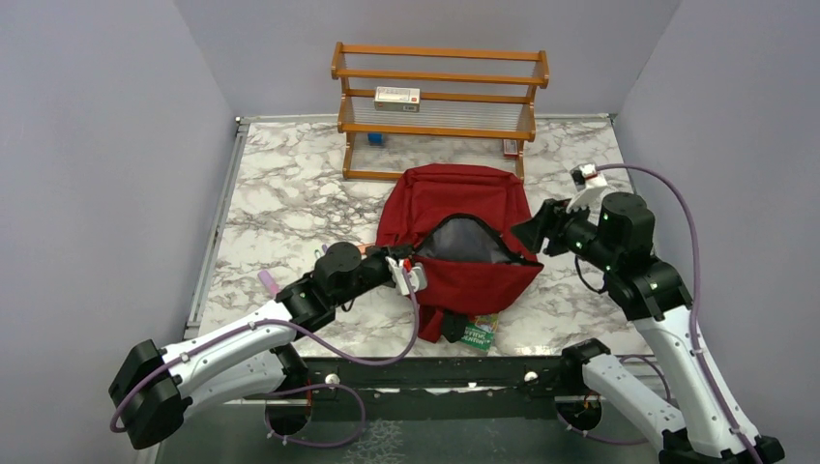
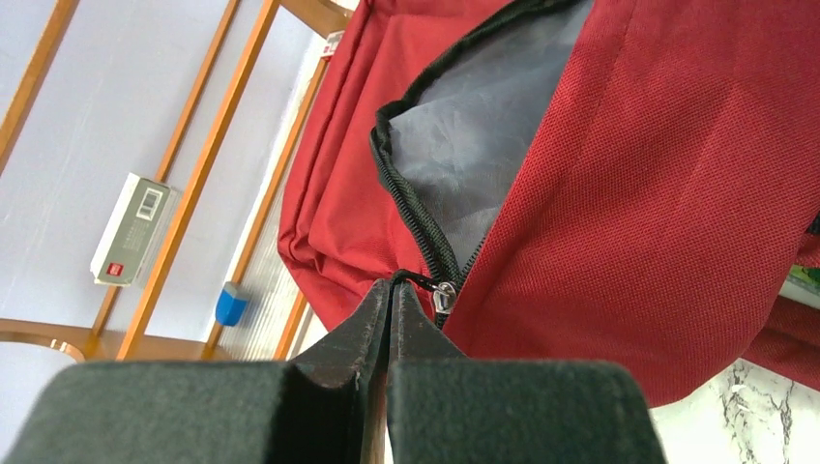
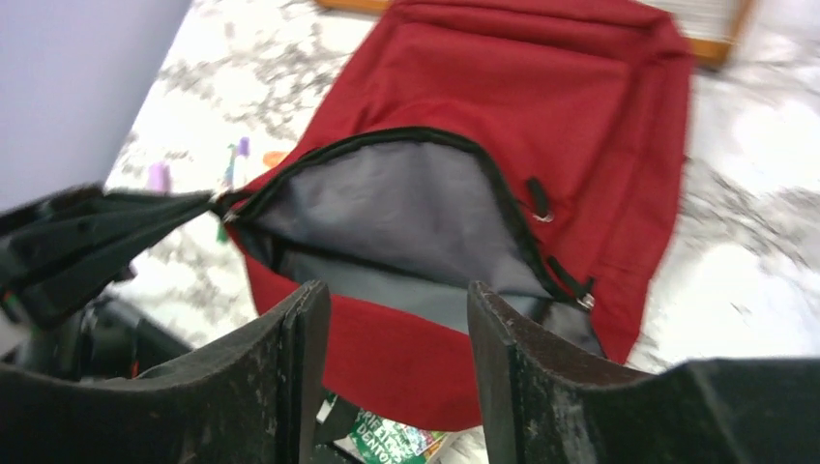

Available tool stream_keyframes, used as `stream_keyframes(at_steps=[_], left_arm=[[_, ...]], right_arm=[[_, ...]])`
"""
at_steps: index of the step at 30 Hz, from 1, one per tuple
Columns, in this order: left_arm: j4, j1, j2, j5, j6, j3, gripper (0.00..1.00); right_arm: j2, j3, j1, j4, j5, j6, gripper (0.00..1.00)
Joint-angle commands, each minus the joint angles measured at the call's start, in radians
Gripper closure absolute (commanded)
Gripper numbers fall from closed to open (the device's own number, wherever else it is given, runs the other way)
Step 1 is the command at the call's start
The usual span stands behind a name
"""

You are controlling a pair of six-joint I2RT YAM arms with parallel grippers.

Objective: Pack the student bag
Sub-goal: Unzip the student bag at the center of the board.

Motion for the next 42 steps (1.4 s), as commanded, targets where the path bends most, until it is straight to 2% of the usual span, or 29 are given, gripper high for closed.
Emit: stream_keyframes(at_steps=[1, 5, 11, 16, 21, 30, 35, 42], left_arm=[[0.115, 0.003, -0.023, 0.06, -0.031, 0.014, 1.0], [0.118, 0.004, -0.03, 0.063, -0.053, 0.023, 1.0], [0.111, 0.003, -0.038, 0.09, -0.068, 0.035, 1.0], [0.113, 0.003, -0.04, 0.101, -0.068, 0.042, 1.0], [0.11, 0.003, -0.039, 0.108, -0.07, 0.045, 1.0], [0.1, 0.003, -0.047, 0.124, -0.079, 0.042, 1.0], [0.126, 0.004, -0.055, 0.117, -0.111, 0.024, 1.0], [0.154, 0.004, -0.046, 0.042, -0.123, 0.013, 1.0]], right_arm=[[0.066, -0.029, -0.002, 0.159, -0.394, -0.11, 0.4], [0.164, -0.064, 0.007, 0.331, -0.615, -0.09, 0.36], [0.299, -0.04, 0.135, 0.474, -0.662, -0.198, 0.3], [0.417, 0.012, 0.246, 0.465, -0.62, -0.296, 0.29], [0.5, 0.028, 0.357, 0.403, -0.499, -0.392, 0.29], [0.577, 0.04, 0.409, 0.36, -0.385, -0.474, 0.3], [0.587, 0.038, 0.413, 0.348, -0.386, -0.487, 0.45], [0.549, 0.004, 0.414, 0.335, -0.464, -0.482, 0.81]])
